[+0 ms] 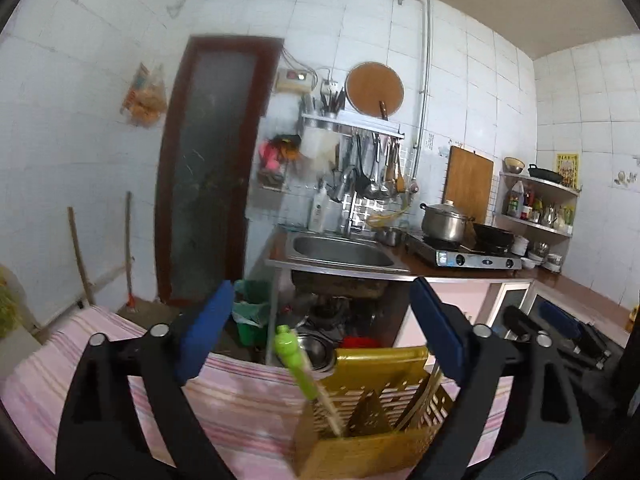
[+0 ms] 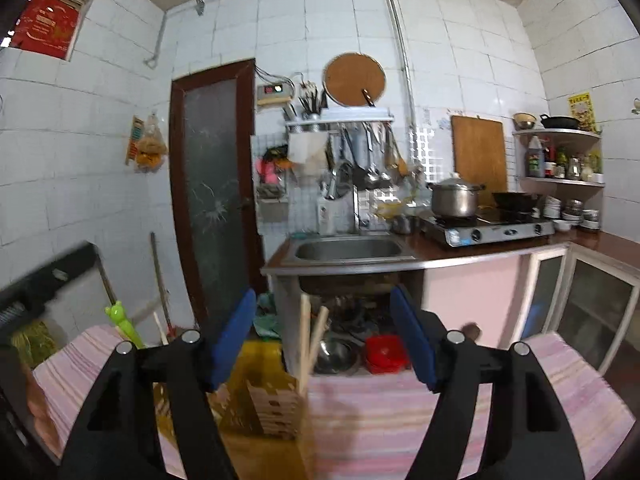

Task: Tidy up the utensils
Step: 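Move both tools back down toward the remaining utensils on the cloth, then grasp a wooden chopstick with the right tool while the left tool grasps the dark-handled spoon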

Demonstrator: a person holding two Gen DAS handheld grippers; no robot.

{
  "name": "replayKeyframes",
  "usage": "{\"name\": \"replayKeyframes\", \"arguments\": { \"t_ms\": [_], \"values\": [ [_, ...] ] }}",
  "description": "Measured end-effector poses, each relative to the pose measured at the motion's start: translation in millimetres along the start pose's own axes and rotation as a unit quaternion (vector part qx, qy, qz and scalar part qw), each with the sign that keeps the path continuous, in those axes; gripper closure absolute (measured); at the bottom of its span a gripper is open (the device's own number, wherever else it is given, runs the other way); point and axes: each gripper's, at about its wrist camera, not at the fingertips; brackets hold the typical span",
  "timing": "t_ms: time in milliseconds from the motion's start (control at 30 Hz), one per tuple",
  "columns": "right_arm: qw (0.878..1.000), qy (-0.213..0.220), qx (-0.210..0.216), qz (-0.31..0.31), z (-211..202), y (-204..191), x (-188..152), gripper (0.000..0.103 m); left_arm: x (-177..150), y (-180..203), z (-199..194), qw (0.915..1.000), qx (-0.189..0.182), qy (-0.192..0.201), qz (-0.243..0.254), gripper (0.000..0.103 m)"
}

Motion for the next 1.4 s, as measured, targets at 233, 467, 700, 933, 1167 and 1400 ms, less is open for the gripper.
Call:
{"name": "replayKeyframes", "arguments": {
  "t_ms": [233,467,700,933,1167,1400],
  "values": [
    [0.998,-0.045,-0.031,0.022,-59.9,21.4,-12.4,0.022,-11.9,-22.4,-49.8,0.9977,0.013,-0.066,-0.006,0.005],
    [0.992,-0.11,-0.05,0.028,-96.2,29.6,-70.2,0.017,-60.4,-33.2,-74.1,0.9912,0.025,-0.128,-0.021,0.005],
    [0.983,-0.166,-0.07,0.04,-94.7,41.8,-136.8,0.017,-118.7,-24.5,-67.6,0.9776,-0.002,-0.208,-0.03,0.005],
    [0.972,-0.219,-0.082,0.025,-81.4,44.0,-173.3,0.017,-175.4,-11.4,-43.8,0.9619,-0.002,-0.272,-0.03,0.005],
    [0.962,-0.258,-0.087,-0.027,-59.4,16.1,-186.2,0.031,-183.9,-1.3,-36.2,0.9542,0.0,-0.299,0.001,0.005],
    [0.943,-0.312,-0.1,-0.053,-37.9,3.1,-203.1,0.066,-187.0,1.7,-38.6,0.9493,-0.01,-0.314,-0.001,0.005]
  ]
}}
Point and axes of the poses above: each gripper's, at about its wrist camera, not at the fingertips, and z roughly the way its jaws point, y to its right, x to its top, and after that the axes turned 14 degrees about z, right-handed
